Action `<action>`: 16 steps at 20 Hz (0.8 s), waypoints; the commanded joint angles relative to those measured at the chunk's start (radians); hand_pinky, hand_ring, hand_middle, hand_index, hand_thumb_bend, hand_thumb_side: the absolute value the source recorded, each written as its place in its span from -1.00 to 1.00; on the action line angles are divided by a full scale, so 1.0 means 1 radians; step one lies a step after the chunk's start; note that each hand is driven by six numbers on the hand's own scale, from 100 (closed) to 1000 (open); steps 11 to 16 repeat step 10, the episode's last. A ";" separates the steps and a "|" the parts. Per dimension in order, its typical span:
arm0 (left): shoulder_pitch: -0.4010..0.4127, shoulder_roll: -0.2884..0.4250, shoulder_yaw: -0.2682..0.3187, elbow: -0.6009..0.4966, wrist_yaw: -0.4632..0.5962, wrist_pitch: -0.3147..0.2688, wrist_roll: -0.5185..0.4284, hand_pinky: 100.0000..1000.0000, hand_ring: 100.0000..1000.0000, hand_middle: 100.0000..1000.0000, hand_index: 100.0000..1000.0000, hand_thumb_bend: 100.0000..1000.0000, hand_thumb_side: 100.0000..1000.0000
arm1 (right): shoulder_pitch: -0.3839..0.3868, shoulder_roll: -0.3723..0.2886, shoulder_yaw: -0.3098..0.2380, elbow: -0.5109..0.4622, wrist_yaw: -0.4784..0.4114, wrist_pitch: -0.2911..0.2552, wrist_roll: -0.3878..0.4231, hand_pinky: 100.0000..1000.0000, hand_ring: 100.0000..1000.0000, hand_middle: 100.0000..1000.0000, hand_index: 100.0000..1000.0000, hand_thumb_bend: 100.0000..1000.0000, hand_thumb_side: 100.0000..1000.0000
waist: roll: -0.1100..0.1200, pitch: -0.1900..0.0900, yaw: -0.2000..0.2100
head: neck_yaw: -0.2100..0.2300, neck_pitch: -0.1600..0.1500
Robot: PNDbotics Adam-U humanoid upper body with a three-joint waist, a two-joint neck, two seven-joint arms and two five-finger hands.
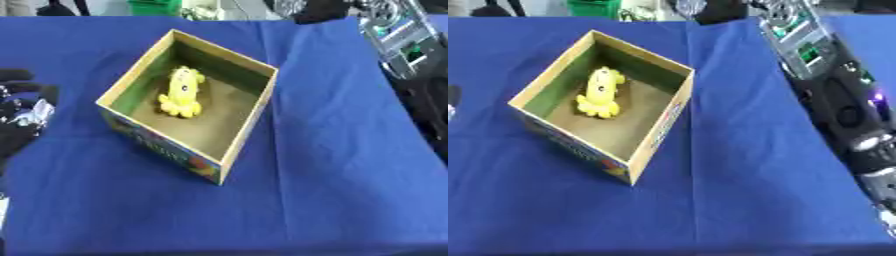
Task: Pick up objects on the table and place them in the box.
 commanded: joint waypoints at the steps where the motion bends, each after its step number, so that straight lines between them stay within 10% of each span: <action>1: -0.008 0.021 0.014 -0.015 -0.005 -0.002 0.009 -0.11 0.22 0.14 0.21 -0.15 -1.00 | 0.048 -0.062 -0.049 -0.081 -0.102 0.010 -0.133 0.16 0.17 0.23 0.47 -1.00 -0.52 | 0.004 -0.014 -0.005 | 0.009 -0.011; 10: 0.001 0.025 0.028 -0.013 0.001 -0.008 0.020 -0.11 0.22 0.14 0.22 0.10 -1.00 | 0.287 -0.071 -0.149 -0.208 -0.187 0.004 -0.328 0.15 0.17 0.27 0.50 -1.00 -0.46 | 0.007 -0.010 -0.031 | 0.028 -0.013; 16: 0.001 0.025 0.028 -0.013 0.001 -0.008 0.020 -0.11 0.22 0.14 0.22 0.10 -1.00 | 0.287 -0.071 -0.149 -0.208 -0.187 0.004 -0.328 0.15 0.17 0.27 0.50 -1.00 -0.46 | 0.007 -0.010 -0.031 | 0.028 -0.013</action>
